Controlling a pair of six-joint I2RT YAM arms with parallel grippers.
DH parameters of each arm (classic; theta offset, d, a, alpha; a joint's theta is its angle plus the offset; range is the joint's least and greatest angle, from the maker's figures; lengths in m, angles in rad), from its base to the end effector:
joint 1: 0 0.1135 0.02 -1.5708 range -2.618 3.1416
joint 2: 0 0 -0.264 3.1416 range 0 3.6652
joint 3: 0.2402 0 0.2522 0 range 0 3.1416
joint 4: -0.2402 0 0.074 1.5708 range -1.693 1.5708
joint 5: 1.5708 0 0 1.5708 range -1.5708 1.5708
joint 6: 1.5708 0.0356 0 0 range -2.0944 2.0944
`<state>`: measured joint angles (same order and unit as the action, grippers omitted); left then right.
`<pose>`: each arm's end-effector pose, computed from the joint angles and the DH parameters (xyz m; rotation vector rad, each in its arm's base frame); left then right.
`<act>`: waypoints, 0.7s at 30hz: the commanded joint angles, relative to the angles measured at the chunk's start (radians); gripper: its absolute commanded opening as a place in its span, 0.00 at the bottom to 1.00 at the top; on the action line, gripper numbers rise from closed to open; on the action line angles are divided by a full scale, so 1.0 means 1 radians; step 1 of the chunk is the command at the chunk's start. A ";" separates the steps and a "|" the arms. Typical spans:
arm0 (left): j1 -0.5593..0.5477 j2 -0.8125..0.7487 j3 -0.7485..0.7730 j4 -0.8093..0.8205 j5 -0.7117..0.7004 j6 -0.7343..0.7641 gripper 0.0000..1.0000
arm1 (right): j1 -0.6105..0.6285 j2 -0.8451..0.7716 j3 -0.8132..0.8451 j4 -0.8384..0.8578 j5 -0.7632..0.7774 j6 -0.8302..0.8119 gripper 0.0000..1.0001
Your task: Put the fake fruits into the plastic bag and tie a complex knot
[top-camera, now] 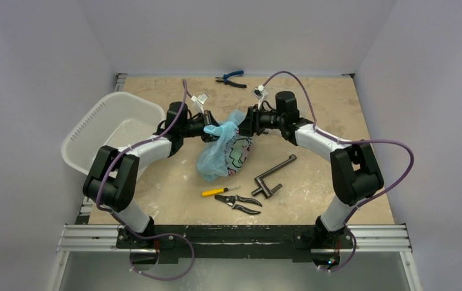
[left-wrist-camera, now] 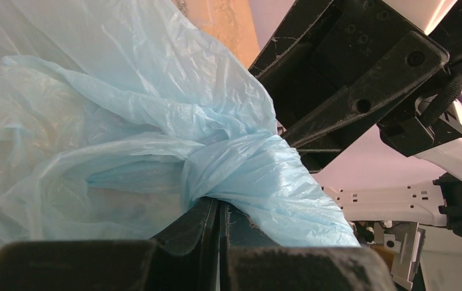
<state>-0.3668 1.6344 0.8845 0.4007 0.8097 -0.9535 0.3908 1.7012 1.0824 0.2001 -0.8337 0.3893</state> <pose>0.3170 -0.1494 0.2202 -0.0041 2.1759 -1.6002 0.3396 0.1684 0.2422 -0.5779 2.0036 1.3157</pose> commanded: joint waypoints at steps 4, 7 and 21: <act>0.003 0.013 0.032 0.082 0.029 -0.039 0.00 | 0.049 -0.026 0.014 -0.084 -0.098 -0.132 0.48; 0.000 0.028 0.049 0.117 0.061 -0.065 0.00 | 0.069 0.007 0.014 -0.048 -0.105 -0.125 0.59; -0.001 -0.015 0.031 0.074 0.206 -0.055 0.00 | 0.070 0.157 0.222 0.085 -0.151 -0.082 0.81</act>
<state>-0.3454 1.6676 0.8936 0.5053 0.8669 -1.0542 0.4618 1.8885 1.2175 0.2089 -1.0008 0.3016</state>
